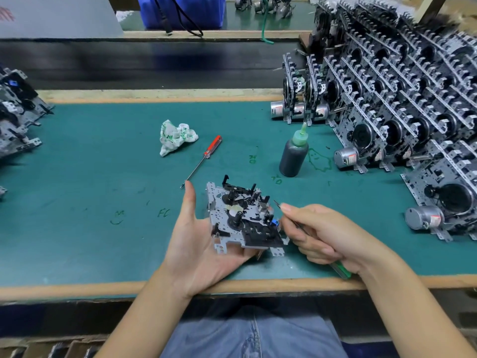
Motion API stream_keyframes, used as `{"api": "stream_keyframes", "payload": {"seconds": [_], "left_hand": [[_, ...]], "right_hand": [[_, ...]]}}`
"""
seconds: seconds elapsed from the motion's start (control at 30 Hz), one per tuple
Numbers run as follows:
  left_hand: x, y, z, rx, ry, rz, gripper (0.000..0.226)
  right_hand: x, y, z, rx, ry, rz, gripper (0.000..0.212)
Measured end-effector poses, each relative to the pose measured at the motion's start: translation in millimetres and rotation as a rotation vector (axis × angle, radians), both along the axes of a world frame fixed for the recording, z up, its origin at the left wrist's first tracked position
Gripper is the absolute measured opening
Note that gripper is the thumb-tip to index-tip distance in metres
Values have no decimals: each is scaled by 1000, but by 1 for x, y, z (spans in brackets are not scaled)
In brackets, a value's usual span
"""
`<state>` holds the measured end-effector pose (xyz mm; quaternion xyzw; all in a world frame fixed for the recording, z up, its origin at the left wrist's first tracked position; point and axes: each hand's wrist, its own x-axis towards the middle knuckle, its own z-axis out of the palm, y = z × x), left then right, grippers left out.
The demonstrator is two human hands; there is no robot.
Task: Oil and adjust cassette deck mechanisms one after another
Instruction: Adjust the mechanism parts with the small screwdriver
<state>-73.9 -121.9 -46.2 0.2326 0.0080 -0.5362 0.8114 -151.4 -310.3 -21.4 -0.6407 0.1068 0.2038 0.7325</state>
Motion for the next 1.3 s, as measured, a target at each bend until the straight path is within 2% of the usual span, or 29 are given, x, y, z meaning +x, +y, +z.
{"api": "stream_keyframes", "payload": {"seconds": [0.1,0.27,0.53,0.97,1.17,1.3], "left_hand": [[-4,-2,-8,135,-100,7,89],[-8,-7,-9,280,-181,49,80],[-7,-8,-6,332,-194,44,73],[-8,-11,-1,355,-196,86,68],[-8,-10,1,369,-191,81,69],[-6,-7,4,353,-166,72,67]], "right_hand": [[-4,0,2,-80,-19,98,50],[-5,10,5,-350,-36,159,58],[-5,12,9,-368,12,189,63],[4,0,9,-307,118,362,61],[-2,8,6,-447,-46,271,63],[-11,9,4,-478,-128,76,61]]}}
